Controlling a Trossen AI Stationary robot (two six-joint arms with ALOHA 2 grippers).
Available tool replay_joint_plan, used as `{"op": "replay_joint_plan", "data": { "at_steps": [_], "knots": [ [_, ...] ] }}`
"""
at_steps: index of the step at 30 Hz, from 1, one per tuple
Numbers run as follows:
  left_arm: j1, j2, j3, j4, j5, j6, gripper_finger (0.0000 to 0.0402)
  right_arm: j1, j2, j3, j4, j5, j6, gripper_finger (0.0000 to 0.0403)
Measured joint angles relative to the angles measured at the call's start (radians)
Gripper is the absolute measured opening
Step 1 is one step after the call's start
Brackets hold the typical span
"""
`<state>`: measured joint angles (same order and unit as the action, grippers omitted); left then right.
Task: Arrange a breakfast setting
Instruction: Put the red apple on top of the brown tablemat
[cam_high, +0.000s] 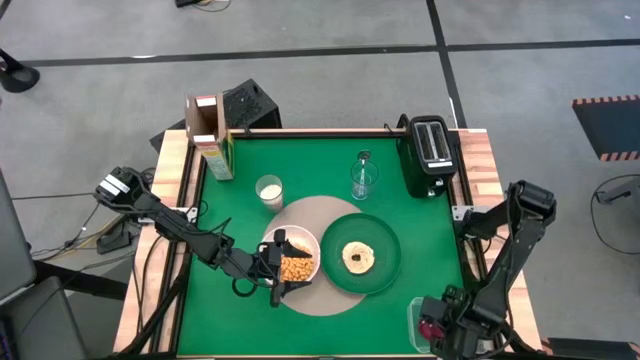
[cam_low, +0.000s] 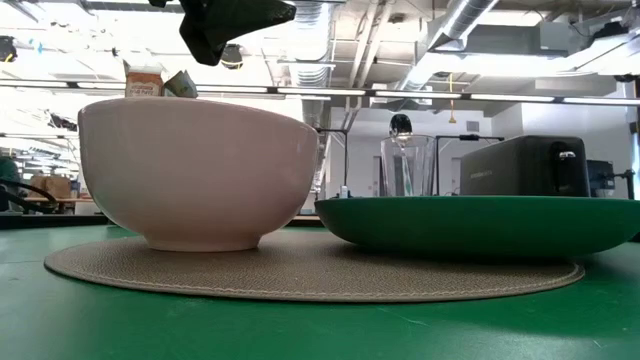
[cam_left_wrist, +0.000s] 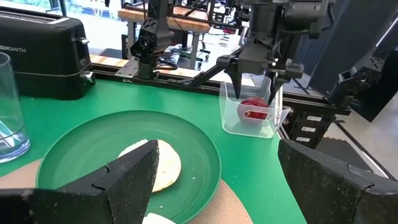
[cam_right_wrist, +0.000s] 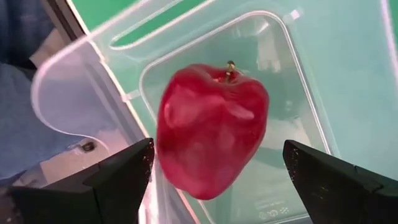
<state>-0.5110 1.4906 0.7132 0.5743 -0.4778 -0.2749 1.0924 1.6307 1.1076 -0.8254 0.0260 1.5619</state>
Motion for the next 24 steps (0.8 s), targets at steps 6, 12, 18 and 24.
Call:
{"op": "replay_joint_plan", "data": {
  "at_steps": [6,12,18,24],
  "knots": [
    [0.000,0.000,0.000,0.000,0.000,-0.013,0.0316,0.000,0.045,0.000,0.002,-0.003,-0.023,0.0386],
    [0.000,0.000,0.000,0.000,0.000,-0.013,0.0316,0.000,0.084,0.000,0.006,-0.012,-0.025,0.0386],
    [0.000,0.000,0.000,0.000,0.000,-0.017,0.0316,-0.007,0.111,0.000,0.006,-0.030,-0.058,0.0383],
    [0.000,0.000,0.000,0.000,0.000,-0.017,0.0316,-0.014,0.104,0.000,0.010,-0.030,-0.078,0.0338]
  ]
}}
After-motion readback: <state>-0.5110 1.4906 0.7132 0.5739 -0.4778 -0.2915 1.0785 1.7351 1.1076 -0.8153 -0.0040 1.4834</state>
